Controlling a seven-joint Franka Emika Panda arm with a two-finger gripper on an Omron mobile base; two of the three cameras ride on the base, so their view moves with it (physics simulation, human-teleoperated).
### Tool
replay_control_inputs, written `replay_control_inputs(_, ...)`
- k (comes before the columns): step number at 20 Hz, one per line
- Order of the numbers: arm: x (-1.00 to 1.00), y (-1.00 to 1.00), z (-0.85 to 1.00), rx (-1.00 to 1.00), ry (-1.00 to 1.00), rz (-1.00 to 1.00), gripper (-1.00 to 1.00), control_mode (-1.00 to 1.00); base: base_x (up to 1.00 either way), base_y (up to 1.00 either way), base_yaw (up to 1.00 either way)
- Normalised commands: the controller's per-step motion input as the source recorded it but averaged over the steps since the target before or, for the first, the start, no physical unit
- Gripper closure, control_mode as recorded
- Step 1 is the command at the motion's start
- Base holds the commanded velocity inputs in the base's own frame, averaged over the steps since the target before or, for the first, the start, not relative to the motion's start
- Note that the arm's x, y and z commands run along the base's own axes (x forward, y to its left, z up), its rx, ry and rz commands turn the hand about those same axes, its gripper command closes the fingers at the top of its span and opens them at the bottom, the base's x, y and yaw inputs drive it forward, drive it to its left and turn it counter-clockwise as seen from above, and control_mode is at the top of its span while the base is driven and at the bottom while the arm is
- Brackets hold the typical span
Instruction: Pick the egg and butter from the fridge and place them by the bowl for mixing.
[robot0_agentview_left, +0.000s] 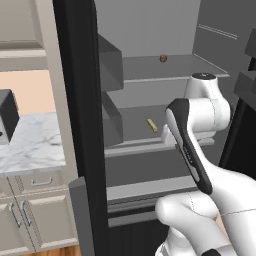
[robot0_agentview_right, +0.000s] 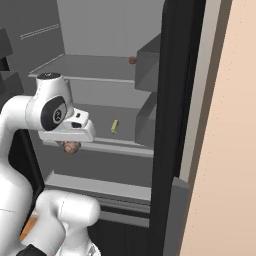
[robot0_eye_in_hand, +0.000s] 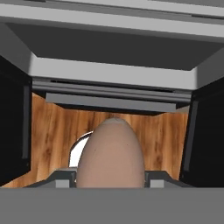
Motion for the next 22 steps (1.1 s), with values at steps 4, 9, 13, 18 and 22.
replay_control_inputs(4,-0.07,0.00,0.02,0.00,0.00,0.00,1.00,-1.00,0.00,0.00,0.00)
replay_control_inputs(9,-0.02,0.00,0.22,0.00,0.00,0.00,1.00,-1.00,0.00,0.00,0.00)
replay_control_inputs(13,-0.24,0.00,0.16,0.00,0.00,0.00,1.00,-1.00,0.00,0.00,0.00)
replay_control_inputs(18,0.00,0.00,0.00,0.00,0.00,0.00,1.00,1.00,-0.77,-0.06,0.00)
replay_control_inputs(22,0.00,0.00,0.00,0.00,0.00,0.00,1.00,1.00,-1.00,-0.24,0.00)
